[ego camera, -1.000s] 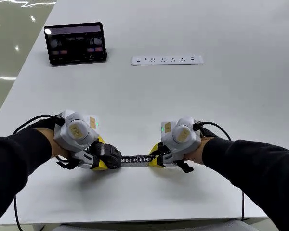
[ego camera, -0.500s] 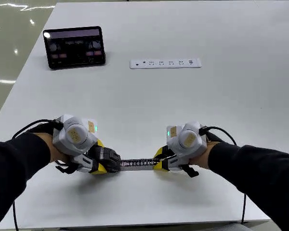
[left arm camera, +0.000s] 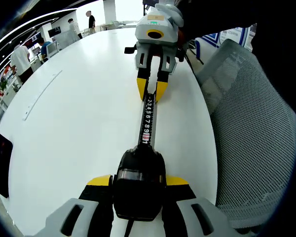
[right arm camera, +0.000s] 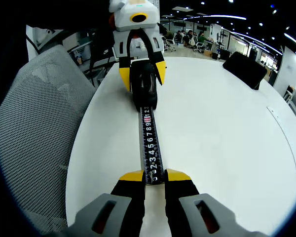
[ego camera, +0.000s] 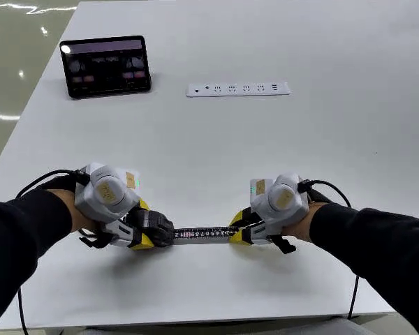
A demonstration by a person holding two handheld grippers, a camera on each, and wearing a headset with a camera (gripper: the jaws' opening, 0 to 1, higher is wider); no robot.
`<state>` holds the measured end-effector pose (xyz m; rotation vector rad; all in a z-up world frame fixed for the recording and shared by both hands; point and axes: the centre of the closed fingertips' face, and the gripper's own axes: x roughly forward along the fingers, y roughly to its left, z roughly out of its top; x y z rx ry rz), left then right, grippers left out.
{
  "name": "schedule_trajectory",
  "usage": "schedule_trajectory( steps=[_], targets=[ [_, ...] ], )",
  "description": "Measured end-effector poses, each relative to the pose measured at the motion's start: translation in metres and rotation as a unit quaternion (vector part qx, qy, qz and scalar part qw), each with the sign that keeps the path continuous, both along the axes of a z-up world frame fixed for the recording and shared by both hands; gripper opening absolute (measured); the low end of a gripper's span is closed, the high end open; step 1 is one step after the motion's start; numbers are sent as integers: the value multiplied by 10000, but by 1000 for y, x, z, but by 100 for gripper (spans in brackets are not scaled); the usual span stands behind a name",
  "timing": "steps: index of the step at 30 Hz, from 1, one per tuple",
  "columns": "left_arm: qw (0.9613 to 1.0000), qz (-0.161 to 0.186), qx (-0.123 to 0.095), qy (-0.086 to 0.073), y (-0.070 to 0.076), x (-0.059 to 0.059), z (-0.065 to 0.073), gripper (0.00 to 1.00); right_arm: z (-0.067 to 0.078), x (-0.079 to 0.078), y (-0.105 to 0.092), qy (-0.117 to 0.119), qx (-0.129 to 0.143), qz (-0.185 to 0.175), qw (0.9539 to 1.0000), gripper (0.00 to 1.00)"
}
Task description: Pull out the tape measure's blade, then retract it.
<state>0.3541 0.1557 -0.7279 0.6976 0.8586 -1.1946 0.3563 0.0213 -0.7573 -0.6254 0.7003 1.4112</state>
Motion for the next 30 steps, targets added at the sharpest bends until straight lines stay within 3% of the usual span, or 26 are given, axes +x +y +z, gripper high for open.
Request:
schedule_trajectory(
  steps=[30],
  targets=[
    [9999,108,-71,-23,-1,1,-2,34,0,3,-29,45,-55,-154,9999,10]
  ],
)
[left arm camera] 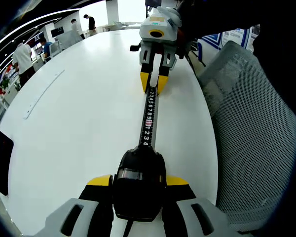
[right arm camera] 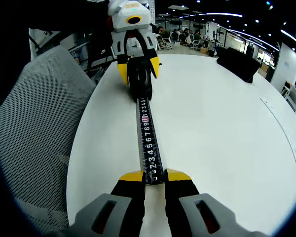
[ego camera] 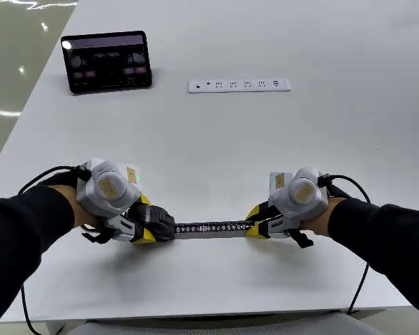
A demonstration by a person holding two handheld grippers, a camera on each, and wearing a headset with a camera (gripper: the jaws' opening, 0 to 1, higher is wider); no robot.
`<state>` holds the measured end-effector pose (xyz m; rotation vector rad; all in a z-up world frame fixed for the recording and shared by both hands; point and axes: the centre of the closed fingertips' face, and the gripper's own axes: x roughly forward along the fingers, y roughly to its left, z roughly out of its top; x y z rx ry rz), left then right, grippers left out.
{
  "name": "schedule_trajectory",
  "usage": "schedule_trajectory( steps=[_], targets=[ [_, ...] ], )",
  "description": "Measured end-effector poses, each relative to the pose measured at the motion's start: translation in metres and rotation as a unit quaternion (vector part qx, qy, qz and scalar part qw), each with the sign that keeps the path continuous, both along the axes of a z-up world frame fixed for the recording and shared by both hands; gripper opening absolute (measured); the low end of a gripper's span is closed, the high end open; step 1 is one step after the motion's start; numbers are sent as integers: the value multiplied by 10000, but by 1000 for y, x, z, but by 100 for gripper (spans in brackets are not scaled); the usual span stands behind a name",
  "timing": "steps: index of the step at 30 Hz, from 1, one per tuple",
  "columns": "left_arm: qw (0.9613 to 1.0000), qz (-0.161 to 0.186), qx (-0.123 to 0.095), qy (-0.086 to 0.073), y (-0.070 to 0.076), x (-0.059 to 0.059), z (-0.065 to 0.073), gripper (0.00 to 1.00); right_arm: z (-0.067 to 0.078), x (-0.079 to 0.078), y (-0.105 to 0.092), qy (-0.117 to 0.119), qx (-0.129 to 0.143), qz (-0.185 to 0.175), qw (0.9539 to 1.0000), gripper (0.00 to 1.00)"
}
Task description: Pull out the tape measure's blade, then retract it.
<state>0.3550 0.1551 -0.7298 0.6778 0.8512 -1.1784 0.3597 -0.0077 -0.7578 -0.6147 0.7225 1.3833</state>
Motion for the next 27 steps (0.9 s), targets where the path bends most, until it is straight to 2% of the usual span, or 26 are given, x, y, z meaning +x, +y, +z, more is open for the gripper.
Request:
schedule_trajectory(
  steps=[18,27],
  targets=[
    [10000,81,2,-26,0,-1,1,34,0,0,-7,61,24,-26,10000,10],
    [10000,76,-21,12,-1,0,1,34,0,1,-15,65,2,-72,10000,9]
  ],
)
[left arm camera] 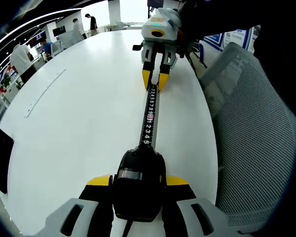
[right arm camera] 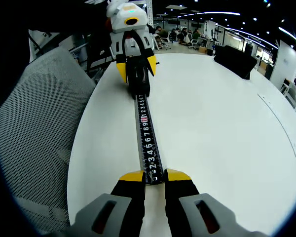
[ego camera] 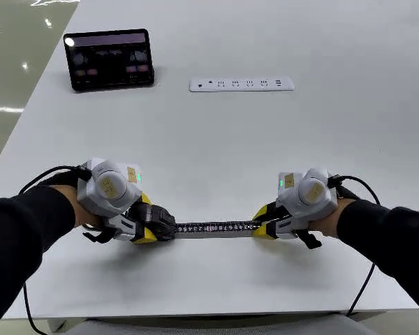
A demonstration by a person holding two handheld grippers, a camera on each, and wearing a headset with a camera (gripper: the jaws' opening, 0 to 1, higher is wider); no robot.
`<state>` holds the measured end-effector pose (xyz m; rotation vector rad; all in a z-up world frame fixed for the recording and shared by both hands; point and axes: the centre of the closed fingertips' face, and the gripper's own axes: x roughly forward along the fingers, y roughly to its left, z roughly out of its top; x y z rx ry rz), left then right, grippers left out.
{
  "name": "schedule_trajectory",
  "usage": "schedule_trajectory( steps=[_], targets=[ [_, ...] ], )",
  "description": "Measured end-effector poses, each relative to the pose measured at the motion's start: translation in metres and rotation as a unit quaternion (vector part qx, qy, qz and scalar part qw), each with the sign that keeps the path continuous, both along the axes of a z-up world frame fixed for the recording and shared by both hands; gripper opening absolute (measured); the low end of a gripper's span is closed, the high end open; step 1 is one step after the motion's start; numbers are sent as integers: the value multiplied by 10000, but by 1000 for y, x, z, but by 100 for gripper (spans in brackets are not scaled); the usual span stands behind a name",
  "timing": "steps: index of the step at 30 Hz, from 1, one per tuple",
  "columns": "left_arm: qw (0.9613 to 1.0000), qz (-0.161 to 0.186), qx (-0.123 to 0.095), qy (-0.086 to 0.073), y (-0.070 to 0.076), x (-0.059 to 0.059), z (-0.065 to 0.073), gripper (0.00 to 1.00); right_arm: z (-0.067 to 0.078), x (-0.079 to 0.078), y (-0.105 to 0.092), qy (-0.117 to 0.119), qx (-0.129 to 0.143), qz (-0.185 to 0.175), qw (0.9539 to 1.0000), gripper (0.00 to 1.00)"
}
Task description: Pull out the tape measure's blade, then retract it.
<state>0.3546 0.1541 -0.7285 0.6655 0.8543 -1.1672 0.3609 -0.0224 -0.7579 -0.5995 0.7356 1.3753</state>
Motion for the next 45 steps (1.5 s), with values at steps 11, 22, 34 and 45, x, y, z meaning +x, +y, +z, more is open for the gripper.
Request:
schedule_trajectory(
  steps=[11,22,34,45],
  targets=[
    [10000,-11,-27,22,-1,-1,0,34,0,0,-5,24,-11,-5,10000,9],
    [10000,18,-4,14,0,-1,1,34,0,2,-19,0,-77,-20,10000,9],
    [10000,46,4,27,0,1,-1,34,0,2,-29,7,-115,-40,9999,9],
    [10000,64,-30,30,1,0,0,34,0,2,-39,39,-141,-101,9998,9]
  ],
)
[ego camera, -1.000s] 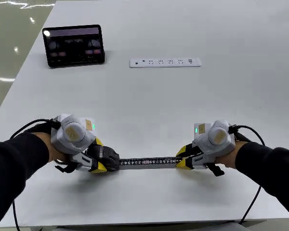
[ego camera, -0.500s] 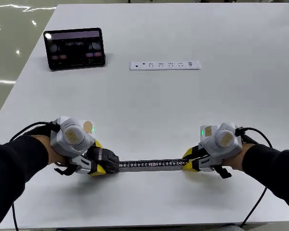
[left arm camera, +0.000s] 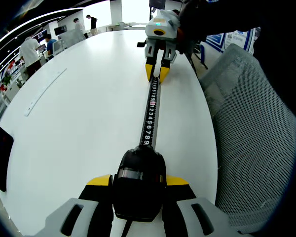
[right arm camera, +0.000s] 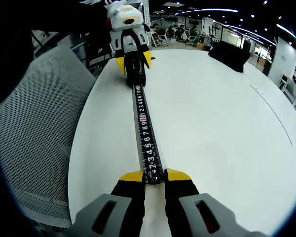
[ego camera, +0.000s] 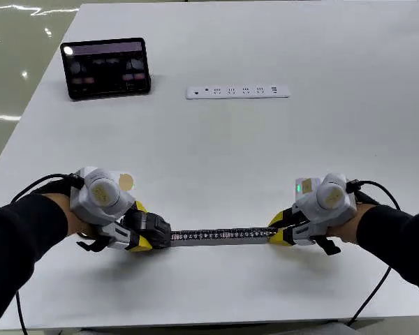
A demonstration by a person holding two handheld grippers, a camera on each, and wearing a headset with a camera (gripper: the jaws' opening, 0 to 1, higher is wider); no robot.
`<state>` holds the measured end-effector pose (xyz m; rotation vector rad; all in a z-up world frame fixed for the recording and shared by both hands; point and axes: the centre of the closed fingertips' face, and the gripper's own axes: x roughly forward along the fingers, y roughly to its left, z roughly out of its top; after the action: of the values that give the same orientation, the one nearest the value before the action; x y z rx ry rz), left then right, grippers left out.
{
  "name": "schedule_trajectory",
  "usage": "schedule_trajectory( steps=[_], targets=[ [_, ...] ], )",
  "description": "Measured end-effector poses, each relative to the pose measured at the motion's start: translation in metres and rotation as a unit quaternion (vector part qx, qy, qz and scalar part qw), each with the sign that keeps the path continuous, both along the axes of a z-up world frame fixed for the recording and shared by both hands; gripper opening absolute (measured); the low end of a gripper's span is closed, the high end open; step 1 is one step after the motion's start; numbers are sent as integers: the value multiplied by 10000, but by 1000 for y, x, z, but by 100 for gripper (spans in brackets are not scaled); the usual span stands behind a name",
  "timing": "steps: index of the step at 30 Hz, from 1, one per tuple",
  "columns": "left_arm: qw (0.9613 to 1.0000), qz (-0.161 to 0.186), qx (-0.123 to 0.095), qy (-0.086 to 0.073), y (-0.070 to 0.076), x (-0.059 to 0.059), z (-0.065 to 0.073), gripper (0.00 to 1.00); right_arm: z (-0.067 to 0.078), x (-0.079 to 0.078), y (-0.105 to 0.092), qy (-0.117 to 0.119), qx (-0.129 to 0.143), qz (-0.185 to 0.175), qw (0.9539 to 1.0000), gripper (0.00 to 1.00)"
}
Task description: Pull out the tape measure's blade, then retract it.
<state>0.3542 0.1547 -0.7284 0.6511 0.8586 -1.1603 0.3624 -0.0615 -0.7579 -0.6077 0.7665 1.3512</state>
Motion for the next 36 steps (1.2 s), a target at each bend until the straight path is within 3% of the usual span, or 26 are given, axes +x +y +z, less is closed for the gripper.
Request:
schedule_trajectory(
  steps=[23,36],
  targets=[
    [10000,-24,-32,-9,-1,0,0,34,-1,-1,-22,11,-123,-77,9999,9],
    [10000,-7,-65,-13,-2,-1,1,34,0,0,-25,55,-119,-92,9999,10]
  ],
)
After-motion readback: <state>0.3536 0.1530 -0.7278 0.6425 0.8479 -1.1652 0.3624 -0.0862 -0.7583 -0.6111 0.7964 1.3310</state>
